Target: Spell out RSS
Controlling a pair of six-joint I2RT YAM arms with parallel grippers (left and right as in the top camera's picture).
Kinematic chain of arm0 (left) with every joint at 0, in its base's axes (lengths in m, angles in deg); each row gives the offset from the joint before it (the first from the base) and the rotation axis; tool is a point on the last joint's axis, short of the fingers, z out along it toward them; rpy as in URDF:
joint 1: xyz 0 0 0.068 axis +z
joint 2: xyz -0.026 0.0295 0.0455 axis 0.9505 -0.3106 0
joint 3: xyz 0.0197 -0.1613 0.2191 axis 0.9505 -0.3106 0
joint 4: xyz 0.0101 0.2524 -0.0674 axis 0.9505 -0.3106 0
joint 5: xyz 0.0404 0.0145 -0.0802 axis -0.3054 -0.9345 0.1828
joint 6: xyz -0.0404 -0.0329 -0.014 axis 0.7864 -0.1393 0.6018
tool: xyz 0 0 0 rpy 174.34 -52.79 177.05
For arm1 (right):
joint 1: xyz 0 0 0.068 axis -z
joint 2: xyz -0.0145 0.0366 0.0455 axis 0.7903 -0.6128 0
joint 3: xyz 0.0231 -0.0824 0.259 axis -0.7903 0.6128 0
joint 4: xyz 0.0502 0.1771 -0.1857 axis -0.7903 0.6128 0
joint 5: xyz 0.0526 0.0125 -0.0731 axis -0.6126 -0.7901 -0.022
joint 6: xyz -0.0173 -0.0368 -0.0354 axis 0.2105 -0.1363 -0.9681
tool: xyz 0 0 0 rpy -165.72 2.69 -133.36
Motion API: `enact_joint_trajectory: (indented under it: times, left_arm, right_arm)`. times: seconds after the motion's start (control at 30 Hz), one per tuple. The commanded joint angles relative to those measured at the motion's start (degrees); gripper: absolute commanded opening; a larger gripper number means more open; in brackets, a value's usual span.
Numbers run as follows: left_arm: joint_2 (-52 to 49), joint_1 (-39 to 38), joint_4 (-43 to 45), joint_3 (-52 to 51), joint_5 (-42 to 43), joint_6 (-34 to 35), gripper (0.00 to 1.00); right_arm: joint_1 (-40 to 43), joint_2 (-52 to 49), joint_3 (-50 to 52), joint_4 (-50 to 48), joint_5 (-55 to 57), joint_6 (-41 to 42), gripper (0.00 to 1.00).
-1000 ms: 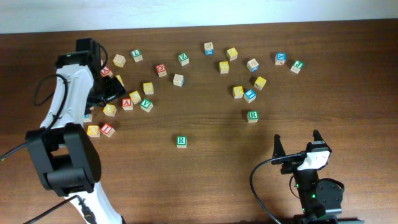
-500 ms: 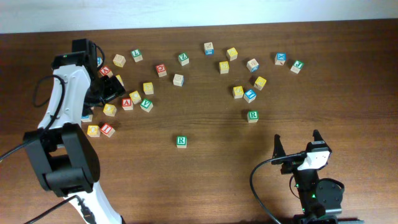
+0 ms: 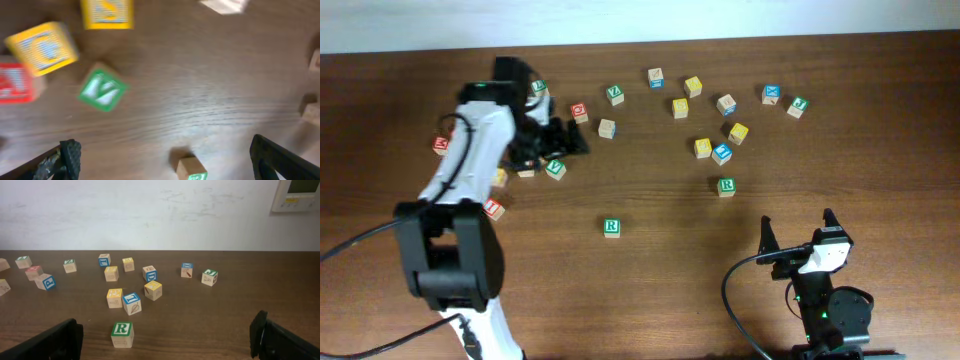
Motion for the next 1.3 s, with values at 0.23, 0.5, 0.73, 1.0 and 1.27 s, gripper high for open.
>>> enact_joint_trajectory:
  times: [0.23,0.5,0.73,1.0,1.27]
  left_arm:
    - [-0.6,-3.1,-1.4,-0.5,-23.9,15.7,0.99]
    - [-0.6,5.1,-4.5,-0.5,-23.9,15.7,0.99]
    - [-0.6,12.7,-6.6,-0.5,-23.7,15.7,0.99]
    - [-0.6,14.1,-7.8,-0.5,-23.7,15.7,0.99]
    - [-0.6,14.1,-7.8,-0.5,-23.7,15.7,0.99]
  right_arm:
    - [0.4,0.3,0.4,0.2,0.3,-0.2,0.98]
    - [0.4,0.3,0.4,0.2,0.3,-0.2,0.98]
    - [0.4,0.3,0.4,0.2,0.3,-0.2,0.98]
    - [0.4,0.3,0.4,0.2,0.3,-0.2,0.98]
    - [0.4,0.3,0.4,0.2,0.4,-0.2,0.98]
